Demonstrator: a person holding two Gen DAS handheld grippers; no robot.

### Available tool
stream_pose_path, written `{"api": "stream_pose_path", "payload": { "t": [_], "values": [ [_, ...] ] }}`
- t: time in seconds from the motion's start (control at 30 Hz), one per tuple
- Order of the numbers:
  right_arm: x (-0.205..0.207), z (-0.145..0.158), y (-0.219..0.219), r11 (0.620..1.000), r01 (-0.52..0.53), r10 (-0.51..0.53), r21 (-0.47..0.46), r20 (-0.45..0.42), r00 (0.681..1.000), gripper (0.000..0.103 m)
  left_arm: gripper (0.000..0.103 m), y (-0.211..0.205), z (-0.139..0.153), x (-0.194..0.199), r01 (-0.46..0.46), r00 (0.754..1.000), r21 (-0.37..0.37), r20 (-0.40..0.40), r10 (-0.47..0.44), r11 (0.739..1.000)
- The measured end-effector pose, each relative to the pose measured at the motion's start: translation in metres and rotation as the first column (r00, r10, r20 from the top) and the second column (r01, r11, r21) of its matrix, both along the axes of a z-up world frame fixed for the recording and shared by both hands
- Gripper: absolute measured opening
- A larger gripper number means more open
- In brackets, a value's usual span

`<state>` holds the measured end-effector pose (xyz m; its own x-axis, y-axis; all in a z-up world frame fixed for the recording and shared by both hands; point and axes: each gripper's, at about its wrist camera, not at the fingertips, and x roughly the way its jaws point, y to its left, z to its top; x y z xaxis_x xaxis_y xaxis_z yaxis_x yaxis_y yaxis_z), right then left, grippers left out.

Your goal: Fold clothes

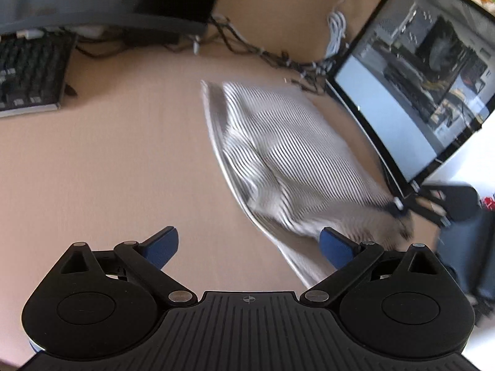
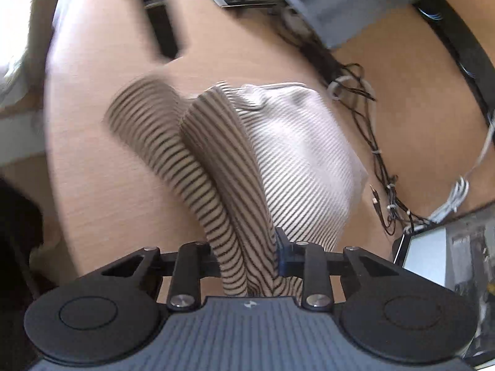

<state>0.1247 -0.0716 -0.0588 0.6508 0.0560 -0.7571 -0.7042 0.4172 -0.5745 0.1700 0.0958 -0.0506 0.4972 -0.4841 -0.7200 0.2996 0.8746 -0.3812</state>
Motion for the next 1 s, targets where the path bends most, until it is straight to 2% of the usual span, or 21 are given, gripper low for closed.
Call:
{"api": "stream_pose_path", "payload": {
  "t": [0.07, 0.1, 0.2, 0.3, 0.37, 0.43, 0.5, 0.57, 0.6, 0.7, 0.77, 0.83, 1.0],
  "values": [
    [-0.014, 0.012, 0.009, 1.0, -0.005, 0.004, -0.017, -0.061, 0.998, 0.028, 0.094, 0.01, 0.005, 0.011, 0.026, 0.999, -0.018, 0.031, -0.025, 1.0],
    [-0.017, 0.017, 0.013, 1.0, -0.003, 0.001, -0.014, -0.094, 0.996, 0.027, 0.088, 0.01, 0.006, 0.017, 0.053, 0.997, -0.027, 0.049, -0.052, 0.998],
    [-0.034, 0.038, 0.021, 1.0, -0.015, 0.013, -0.01, -0.177, 0.984, 0.027, 0.076, -0.003, 0.004, 0.038, 0.132, 0.986, -0.018, 0.102, -0.129, 0.991],
    [-0.037, 0.068, 0.025, 0.997, -0.071, 0.067, -0.009, -0.235, 0.97, 0.027, 0.07, -0.027, -0.005, 0.059, 0.215, 0.972, -0.002, 0.093, -0.214, 0.977],
    [-0.03, 0.091, 0.027, 0.992, -0.124, 0.116, -0.012, -0.263, 0.958, 0.027, 0.064, -0.045, -0.013, 0.069, 0.272, 0.957, 0.043, 0.087, -0.275, 0.961],
    [-0.018, 0.11, 0.028, 0.985, -0.173, 0.163, -0.012, -0.287, 0.944, 0.028, 0.062, -0.06, -0.022, 0.076, 0.314, 0.944, 0.102, 0.077, -0.322, 0.944],
    [0.011, 0.116, 0.029, 0.978, -0.207, 0.197, -0.002, -0.3, 0.933, 0.029, 0.062, -0.066, -0.029, 0.079, 0.335, 0.936, 0.14, 0.069, -0.346, 0.932],
    [0.047, 0.109, 0.03, 0.978, -0.207, 0.205, 0.025, -0.302, 0.931, 0.032, 0.065, -0.069, -0.033, 0.081, 0.344, 0.933, 0.159, 0.058, -0.356, 0.925],
    [0.064, 0.1, 0.03, 0.981, -0.191, 0.194, 0.04, -0.295, 0.936, 0.038, 0.066, -0.07, -0.033, 0.082, 0.342, 0.934, 0.159, 0.05, -0.354, 0.926],
    [0.117, 0.059, 0.024, 0.992, -0.097, 0.115, 0.074, -0.295, 0.949, 0.051, 0.059, -0.069, -0.029, 0.084, 0.315, 0.946, 0.175, 0.026, -0.324, 0.933],
    [0.131, 0.04, 0.019, 0.993, -0.065, 0.092, 0.101, -0.298, 0.95, 0.056, 0.06, -0.063, -0.022, 0.085, 0.262, 0.959, 0.211, 0.05, -0.278, 0.942],
    [0.137, 0.035, 0.017, 0.989, -0.037, 0.08, 0.146, -0.298, 0.951, 0.059, 0.063, -0.056, -0.014, 0.087, 0.22, 0.968, 0.228, 0.072, -0.242, 0.948],
    [0.146, 0.032, 0.008, 0.982, 0.006, 0.049, 0.189, -0.286, 0.957, 0.071, 0.07, -0.046, 0.002, 0.088, 0.189, 0.969, 0.24, 0.11, -0.22, 0.952]
  ]
}}
